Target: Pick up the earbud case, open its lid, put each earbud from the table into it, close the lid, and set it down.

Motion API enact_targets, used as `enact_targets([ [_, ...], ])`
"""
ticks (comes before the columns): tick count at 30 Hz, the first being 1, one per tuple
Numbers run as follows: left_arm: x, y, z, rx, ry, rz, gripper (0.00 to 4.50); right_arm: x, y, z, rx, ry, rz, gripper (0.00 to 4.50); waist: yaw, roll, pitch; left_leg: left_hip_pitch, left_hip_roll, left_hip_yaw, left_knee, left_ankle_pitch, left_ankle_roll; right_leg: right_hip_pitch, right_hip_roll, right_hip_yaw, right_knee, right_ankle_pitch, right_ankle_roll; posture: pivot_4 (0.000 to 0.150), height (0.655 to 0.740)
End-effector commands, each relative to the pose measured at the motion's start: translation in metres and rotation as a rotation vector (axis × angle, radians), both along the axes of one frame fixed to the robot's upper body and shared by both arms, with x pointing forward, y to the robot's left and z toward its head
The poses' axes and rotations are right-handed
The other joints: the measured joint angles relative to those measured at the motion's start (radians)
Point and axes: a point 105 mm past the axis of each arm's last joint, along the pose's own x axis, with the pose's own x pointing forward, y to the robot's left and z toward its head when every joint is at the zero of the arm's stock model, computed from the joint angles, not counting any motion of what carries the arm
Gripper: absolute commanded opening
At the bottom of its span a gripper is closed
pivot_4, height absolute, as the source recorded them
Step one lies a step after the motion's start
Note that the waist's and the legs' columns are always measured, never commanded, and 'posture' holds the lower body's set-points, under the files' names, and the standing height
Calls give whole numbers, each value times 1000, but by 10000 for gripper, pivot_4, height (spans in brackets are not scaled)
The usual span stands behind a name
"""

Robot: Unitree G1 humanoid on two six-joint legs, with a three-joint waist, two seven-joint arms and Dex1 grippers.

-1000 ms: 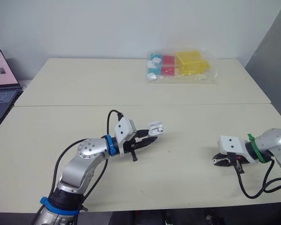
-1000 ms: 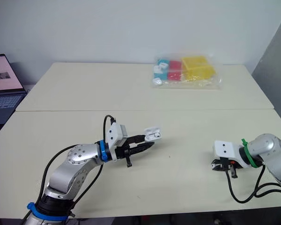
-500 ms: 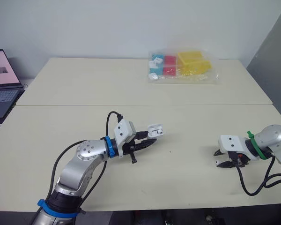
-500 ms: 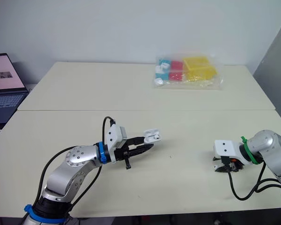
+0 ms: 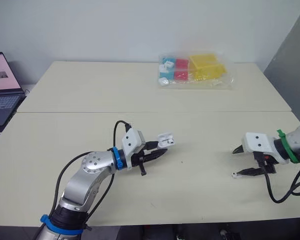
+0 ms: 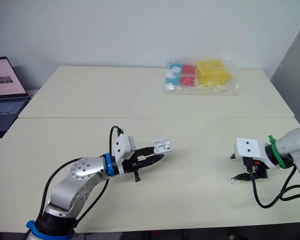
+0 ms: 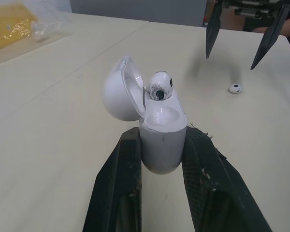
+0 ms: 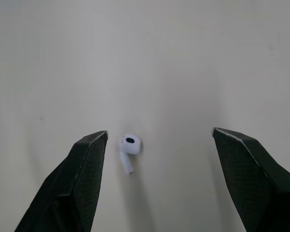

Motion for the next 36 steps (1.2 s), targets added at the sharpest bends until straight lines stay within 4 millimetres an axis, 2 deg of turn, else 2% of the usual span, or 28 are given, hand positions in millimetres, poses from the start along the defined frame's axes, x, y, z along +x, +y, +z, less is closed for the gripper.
enact_targets([
  [1, -6, -7, 12, -37, -43, -22, 7745, -2, 4, 12, -21, -60, -81, 35951, 0, 0, 0, 0, 0, 0, 0, 0, 0, 0, 0, 0, 0, 0, 0, 1500, 7358],
  [5, -4, -7, 10, -43, -45, -10, 7745, -7, 8, 5, -98, -62, -160, 35951, -1, 0, 0, 1, 0, 0, 1, 0, 0, 0, -1, 0, 1, 0, 0, 1500, 7358],
  [9, -5, -7, 7, -48, -48, 2, 7745, -13, 20, -8, -130, -12, -142, 35951, -3, 0, 0, 1, 0, 0, 1, 0, 0, 0, 0, 0, 1, 0, 0, 1500, 7358],
  [12, -6, -9, 7, -53, -51, 2, 7745, -10, 15, -18, -202, -9, -133, 35951, -2, 0, 0, 0, 0, 0, 0, 0, 0, 0, 0, 0, 0, 0, 0, 1500, 7358],
  [21, -5, -11, 6, -57, -67, 18, 7745, 8, 12, -33, -252, -4, -149, 35951, -2, 0, 0, 0, -1, 0, 0, 0, 0, -1, 0, 0, 0, 0, 0, 1500, 7358],
  [31, -6, -11, 5, -53, -66, 21, 7745, 8, 8, -41, -258, 22, -155, 35951, -2, 0, 0, 0, -1, 0, 0, 0, 0, -1, 0, 0, 0, 0, 0, 1500, 7358],
  [34, -6, -10, 5, -51, -67, 19, 7745, 9, 9, -41, -248, 26, -158, 29884, -2, 0, 0, 0, 0, 0, 0, 0, 0, 0, 0, 0, 1, 0, 0, 1500, 7358],
  [36, -5, -10, 5, -50, -67, 18, 7745, 9, 9, -41, -248, 24, -159, 22975, -2, 0, 0, 0, 0, 0, 1, 0, 0, 0, 0, 0, 1, 0, 0, 1500, 7358],
])
